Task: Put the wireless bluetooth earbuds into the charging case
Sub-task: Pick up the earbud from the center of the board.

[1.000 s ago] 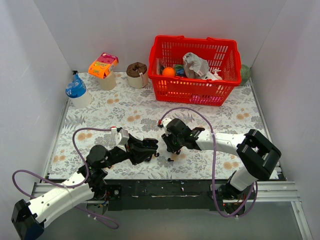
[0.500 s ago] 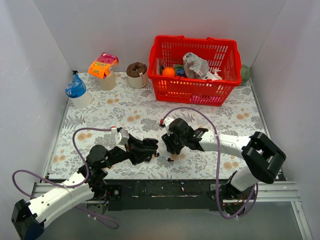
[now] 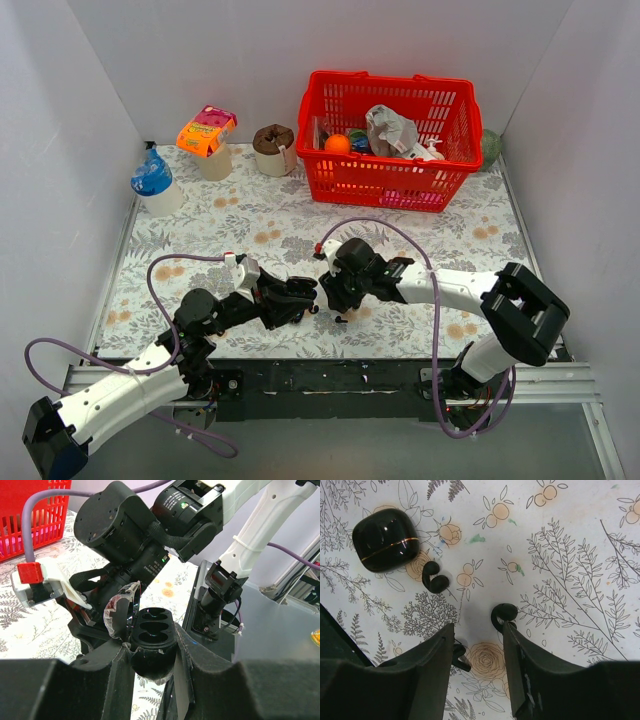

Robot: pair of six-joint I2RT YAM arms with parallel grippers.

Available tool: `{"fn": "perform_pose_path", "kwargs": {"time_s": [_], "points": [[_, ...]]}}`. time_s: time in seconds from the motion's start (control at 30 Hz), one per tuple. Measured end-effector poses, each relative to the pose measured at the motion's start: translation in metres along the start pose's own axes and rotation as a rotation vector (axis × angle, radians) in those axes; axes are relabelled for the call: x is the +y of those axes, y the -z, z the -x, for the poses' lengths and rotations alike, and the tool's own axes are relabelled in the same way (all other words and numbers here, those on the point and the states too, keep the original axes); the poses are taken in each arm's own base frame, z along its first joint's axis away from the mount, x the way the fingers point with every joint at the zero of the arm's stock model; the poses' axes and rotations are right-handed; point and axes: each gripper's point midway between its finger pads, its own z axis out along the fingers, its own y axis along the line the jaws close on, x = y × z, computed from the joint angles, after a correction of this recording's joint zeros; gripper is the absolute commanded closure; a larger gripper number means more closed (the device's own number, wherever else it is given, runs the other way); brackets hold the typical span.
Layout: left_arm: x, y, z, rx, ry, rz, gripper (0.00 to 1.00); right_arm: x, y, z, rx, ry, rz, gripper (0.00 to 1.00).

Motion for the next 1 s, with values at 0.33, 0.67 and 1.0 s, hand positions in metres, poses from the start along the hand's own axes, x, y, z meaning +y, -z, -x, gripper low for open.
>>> {"fn": "perform_pose_path", "kwargs": {"time_s": [0.33, 0.67, 1.0], "points": [[0.0, 0.0, -0.001, 0.003, 0.005, 0.001, 1.0, 0.0, -0.006, -0.006, 0.025, 0.001, 0.003, 0.5], [0.0, 0.0, -0.001, 0.002, 0.005, 0.001, 1.0, -0.008, -0.01, -0.003, 0.016, 0.001, -0.04, 0.53], [0.0, 0.0, -0.001, 0.002, 0.006, 0.001, 1.0, -0.021, -0.009, -0.004, 0.016, -0.022, -0.108, 0.64]]}}
